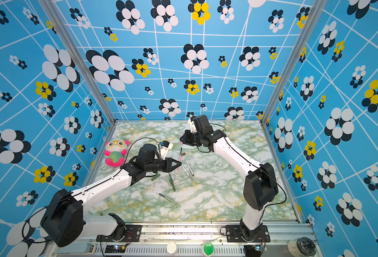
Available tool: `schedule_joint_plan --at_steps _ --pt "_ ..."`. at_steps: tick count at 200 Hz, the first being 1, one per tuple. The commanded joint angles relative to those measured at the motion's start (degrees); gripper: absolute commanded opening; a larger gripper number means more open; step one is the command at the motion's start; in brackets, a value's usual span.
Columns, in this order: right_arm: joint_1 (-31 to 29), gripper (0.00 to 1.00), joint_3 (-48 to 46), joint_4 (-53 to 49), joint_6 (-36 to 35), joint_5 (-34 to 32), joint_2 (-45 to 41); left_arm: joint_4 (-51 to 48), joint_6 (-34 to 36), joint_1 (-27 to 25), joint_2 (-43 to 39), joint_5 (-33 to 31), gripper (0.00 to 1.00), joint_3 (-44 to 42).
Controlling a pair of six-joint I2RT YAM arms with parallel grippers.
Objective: Insert the pens into the pen caps
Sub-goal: 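Lift the pink cap with the right gripper toward the pen tip in the left gripper, then push the pink cap onto the pen tip with the right gripper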
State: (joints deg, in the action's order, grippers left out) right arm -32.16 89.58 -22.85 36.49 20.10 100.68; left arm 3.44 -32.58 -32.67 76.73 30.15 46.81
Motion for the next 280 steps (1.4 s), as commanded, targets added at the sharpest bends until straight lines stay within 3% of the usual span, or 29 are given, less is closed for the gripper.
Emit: schedule_joint_plan --at_steps 1,280 --pt "-0.08 0.05 -1.09 1.38 0.69 1.58 -1.63 2.15 -0.69 -0.25 -0.04 -1.08 0.0 0.83" --pt "-1.37 0.05 -2.74 1.53 -0.72 3.61 -3.15 4.31 -2.04 -0.21 0.71 -2.68 0.0 0.3"
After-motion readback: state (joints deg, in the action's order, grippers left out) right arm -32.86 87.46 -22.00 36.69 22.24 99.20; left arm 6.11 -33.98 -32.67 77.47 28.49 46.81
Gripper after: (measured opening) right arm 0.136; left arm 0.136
